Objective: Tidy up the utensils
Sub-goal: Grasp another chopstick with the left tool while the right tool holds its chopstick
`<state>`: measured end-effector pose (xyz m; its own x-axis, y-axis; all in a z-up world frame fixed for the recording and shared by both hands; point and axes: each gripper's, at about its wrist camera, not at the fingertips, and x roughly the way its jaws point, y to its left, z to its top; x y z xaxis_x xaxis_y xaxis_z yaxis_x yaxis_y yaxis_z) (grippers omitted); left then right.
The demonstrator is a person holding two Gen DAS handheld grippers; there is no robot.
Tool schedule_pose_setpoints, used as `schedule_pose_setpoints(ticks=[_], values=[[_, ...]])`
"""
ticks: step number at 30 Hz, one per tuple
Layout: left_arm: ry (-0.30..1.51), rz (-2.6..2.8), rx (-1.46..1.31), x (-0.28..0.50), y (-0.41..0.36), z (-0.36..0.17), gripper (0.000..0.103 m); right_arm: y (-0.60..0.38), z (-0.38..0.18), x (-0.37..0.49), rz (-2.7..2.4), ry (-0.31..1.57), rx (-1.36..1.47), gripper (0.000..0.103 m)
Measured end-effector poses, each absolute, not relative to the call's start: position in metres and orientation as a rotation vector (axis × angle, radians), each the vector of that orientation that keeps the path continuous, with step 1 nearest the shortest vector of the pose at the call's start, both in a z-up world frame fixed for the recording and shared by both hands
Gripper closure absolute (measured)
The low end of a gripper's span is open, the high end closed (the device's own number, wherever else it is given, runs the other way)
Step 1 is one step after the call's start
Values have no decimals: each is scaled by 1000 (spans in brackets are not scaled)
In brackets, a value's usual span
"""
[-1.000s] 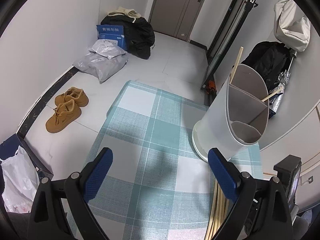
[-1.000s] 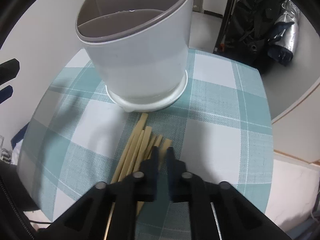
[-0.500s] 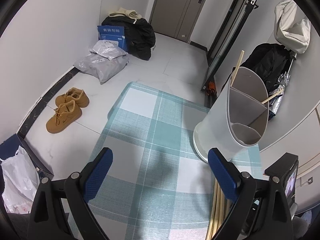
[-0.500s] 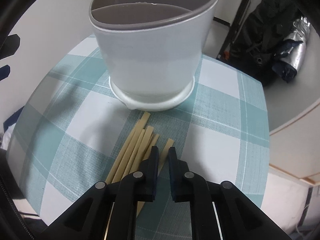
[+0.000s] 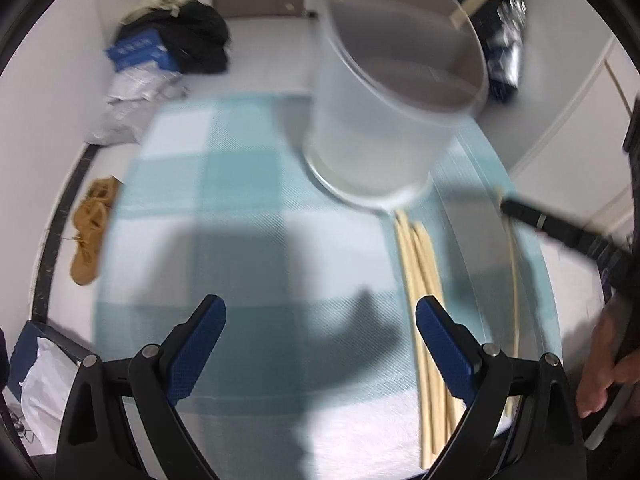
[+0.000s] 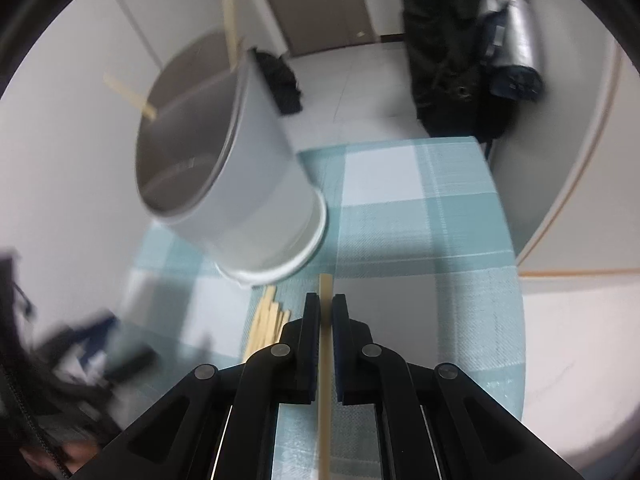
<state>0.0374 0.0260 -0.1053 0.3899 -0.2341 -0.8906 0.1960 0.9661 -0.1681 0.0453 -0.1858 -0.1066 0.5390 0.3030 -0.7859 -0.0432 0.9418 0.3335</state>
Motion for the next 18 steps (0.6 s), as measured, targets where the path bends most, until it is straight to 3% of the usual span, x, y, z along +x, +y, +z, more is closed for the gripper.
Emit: schedule_pose_setpoints(ticks=[6,18], values=[[1172,-266,16,38,9,-115,10,-217,-106,34,217,946,537,98],[1213,-202,23,47,10,-128,10,-234,-93,21,238,869,567,98]])
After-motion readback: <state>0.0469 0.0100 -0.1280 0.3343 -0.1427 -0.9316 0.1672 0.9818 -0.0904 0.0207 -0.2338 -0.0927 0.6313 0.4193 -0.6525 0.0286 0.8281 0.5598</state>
